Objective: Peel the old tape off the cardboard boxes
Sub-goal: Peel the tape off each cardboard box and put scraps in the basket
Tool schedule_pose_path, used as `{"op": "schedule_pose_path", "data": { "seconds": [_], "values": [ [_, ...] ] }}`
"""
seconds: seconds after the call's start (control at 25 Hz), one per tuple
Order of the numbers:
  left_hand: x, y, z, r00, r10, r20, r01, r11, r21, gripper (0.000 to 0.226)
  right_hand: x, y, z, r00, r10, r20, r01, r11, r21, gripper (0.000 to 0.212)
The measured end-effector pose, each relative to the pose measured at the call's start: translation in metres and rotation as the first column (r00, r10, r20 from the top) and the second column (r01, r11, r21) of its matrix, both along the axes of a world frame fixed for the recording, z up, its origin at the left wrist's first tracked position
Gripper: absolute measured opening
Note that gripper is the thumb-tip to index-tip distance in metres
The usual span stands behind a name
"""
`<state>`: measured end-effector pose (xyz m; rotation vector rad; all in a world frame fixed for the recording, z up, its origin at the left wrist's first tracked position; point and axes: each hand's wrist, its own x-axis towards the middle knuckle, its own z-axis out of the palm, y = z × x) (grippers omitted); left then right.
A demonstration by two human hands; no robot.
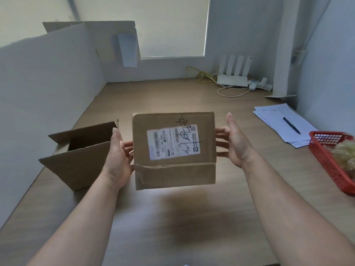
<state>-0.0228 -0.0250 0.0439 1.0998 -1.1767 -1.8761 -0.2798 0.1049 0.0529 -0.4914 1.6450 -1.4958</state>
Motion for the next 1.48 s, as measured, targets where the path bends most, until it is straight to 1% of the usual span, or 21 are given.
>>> {"op": "schedule_pose_path", "data": {
  "seconds": [0.08, 0.16, 0.28, 0.36, 0.44, 0.56, 0.64, 0.72, 0.8, 0.88, 0.96, 1.0, 1.04, 1.08, 1.16, 1.2, 1.28, 1.36, 1.4, 1.44, 1.48],
  "values": [
    [0.003, 0.001, -0.002, 1.000, -0.008, -0.029, 0.008, 1.000, -0.006, 0.072, 0.001, -0.001, 0.002, 0.999, -0.031, 0.037, 0.034, 0.996, -0.083, 0.066],
    [0.004, 0.005, -0.006, 0.998, -0.046, -0.039, 0.043, 0.997, -0.065, 0.072, 0.009, -0.003, -0.001, 0.999, -0.029, 0.019, 0.031, 0.993, -0.118, 0.056],
    [0.006, 0.008, -0.017, 0.992, -0.126, 0.002, 0.124, 0.978, -0.167, 0.075, 0.020, -0.007, -0.016, 0.998, -0.025, -0.050, 0.020, 0.995, -0.103, 0.030],
    [0.011, 0.009, -0.025, 0.989, -0.139, 0.045, 0.145, 0.972, -0.187, 0.077, 0.025, -0.008, -0.025, 0.999, -0.025, -0.029, 0.023, 0.997, -0.071, 0.023],
    [0.017, 0.011, -0.034, 0.988, -0.129, 0.091, 0.143, 0.975, -0.168, 0.077, 0.029, -0.007, -0.035, 1.000, -0.006, -0.005, 0.006, 1.000, -0.007, 0.022],
    [0.023, 0.017, -0.047, 0.975, -0.121, 0.187, 0.141, 0.985, -0.099, 0.077, 0.035, -0.007, -0.049, 1.000, 0.010, -0.014, -0.009, 0.994, 0.108, 0.027],
    [0.025, 0.019, -0.049, 0.973, -0.118, 0.198, 0.133, 0.989, -0.062, 0.079, 0.037, -0.011, -0.051, 0.999, 0.009, -0.042, -0.003, 0.991, 0.134, 0.029],
    [0.029, 0.017, -0.041, 0.983, -0.089, 0.161, 0.104, 0.991, -0.085, 0.078, 0.037, -0.015, -0.047, 0.998, -0.003, -0.057, 0.010, 0.993, 0.118, 0.026],
    [0.032, 0.012, -0.022, 0.990, 0.003, 0.142, 0.023, 0.982, -0.187, 0.066, 0.037, -0.019, -0.043, 1.000, 0.012, -0.009, -0.011, 0.997, 0.070, 0.024],
    [0.032, 0.007, 0.003, 0.971, 0.082, 0.222, 0.003, 0.934, -0.356, 0.052, 0.040, -0.020, -0.046, 0.996, 0.046, 0.077, -0.049, 0.998, 0.042, 0.027],
    [0.028, 0.003, 0.026, 0.936, 0.162, 0.312, 0.036, 0.839, -0.543, 0.035, 0.047, -0.021, -0.057, 0.982, 0.055, 0.181, -0.063, 0.997, 0.035, 0.029],
    [0.025, 0.002, 0.035, 0.922, 0.170, 0.347, 0.087, 0.784, -0.615, 0.027, 0.051, -0.021, -0.064, 0.971, 0.056, 0.233, -0.067, 0.997, 0.037, 0.029],
    [0.020, 0.003, 0.042, 0.905, 0.162, 0.393, 0.156, 0.732, -0.663, 0.023, 0.055, -0.019, -0.072, 0.958, 0.061, 0.279, -0.077, 0.996, 0.047, 0.030],
    [0.016, 0.004, 0.046, 0.878, 0.155, 0.453, 0.235, 0.684, -0.690, 0.024, 0.059, -0.018, -0.080, 0.945, 0.070, 0.320, -0.096, 0.993, 0.065, 0.031],
    [0.008, 0.010, 0.046, 0.797, 0.159, 0.583, 0.387, 0.607, -0.694, 0.030, 0.067, -0.011, -0.099, 0.927, 0.082, 0.366, -0.149, 0.976, 0.160, 0.031],
    [0.003, 0.014, 0.042, 0.754, 0.157, 0.638, 0.453, 0.579, -0.678, 0.027, 0.071, -0.007, -0.108, 0.929, 0.083, 0.361, -0.180, 0.953, 0.244, 0.029],
    [-0.006, 0.024, 0.028, 0.672, 0.131, 0.729, 0.568, 0.540, -0.621, 0.027, 0.077, 0.002, -0.126, 0.947, 0.121, 0.298, -0.249, 0.864, 0.438, 0.025],
    [-0.015, 0.033, 0.011, 0.578, 0.145, 0.803, 0.672, 0.474, -0.569, 0.040, 0.076, 0.007, -0.139, 0.964, 0.217, 0.153, -0.266, 0.769, 0.582, 0.018],
    [-0.020, 0.036, 0.005, 0.531, 0.169, 0.830, 0.710, 0.445, -0.545, 0.048, 0.071, 0.007, -0.142, 0.963, 0.258, 0.075, -0.247, 0.741, 0.624, 0.013],
    [-0.025, 0.039, 0.000, 0.492, 0.193, 0.849, 0.739, 0.423, -0.525, 0.052, 0.065, 0.006, -0.140, 0.961, 0.275, 0.010, -0.216, 0.733, 0.645, 0.008],
    [-0.029, 0.041, -0.004, 0.462, 0.216, 0.860, 0.759, 0.407, -0.509, 0.055, 0.059, 0.003, -0.135, 0.964, 0.262, -0.037, -0.179, 0.747, 0.641, 0.006]
  ]
}}
